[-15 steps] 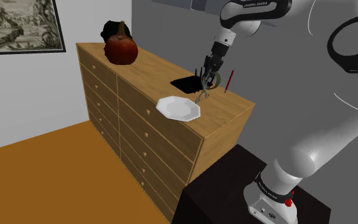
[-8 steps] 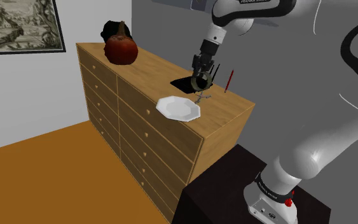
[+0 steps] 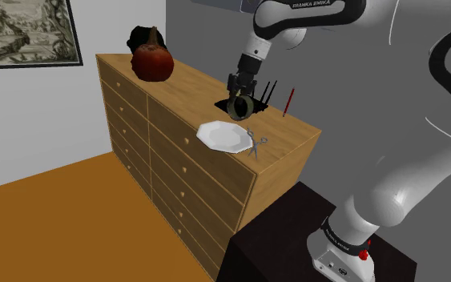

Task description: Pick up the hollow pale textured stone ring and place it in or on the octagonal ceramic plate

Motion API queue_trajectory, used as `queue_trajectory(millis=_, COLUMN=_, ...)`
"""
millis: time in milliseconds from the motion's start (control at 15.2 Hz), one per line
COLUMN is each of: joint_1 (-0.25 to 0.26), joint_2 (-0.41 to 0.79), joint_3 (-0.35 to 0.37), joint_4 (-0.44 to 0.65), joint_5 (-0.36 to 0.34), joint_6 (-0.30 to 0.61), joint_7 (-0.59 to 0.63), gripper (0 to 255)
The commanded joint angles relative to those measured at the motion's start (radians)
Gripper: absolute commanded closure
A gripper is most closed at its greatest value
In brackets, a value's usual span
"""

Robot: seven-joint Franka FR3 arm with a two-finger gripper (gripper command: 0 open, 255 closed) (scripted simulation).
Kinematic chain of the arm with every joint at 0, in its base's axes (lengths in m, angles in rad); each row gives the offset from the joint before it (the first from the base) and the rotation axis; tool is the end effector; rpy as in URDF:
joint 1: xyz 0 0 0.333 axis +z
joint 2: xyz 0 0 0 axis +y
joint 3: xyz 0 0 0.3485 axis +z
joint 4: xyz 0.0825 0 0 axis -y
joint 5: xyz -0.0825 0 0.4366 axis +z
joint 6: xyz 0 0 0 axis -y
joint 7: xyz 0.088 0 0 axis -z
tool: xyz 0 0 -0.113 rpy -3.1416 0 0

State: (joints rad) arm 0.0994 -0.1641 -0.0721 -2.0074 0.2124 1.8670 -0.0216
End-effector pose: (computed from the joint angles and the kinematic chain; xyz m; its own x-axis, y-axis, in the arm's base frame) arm 0.5577 0.0307 0.5431 0.9997 -0.0124 0.0209 -0.0077 -0.9768 -0.2141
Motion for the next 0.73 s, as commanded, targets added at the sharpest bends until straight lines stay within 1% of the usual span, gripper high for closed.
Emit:
queue_trajectory(millis=0, joint_1=0.001, joint_2=0.003, joint_3=0.001, joint_4=-0.024, joint_5=0.002, joint_6=0.027, joint_7=-0.005, gripper=255)
queue_trajectory(millis=660, joint_1=0.003, joint_2=0.029, joint_3=0.002, joint_4=-0.131, joint_5=0.016, joint_6=0.157, joint_7=-0.034, gripper=255)
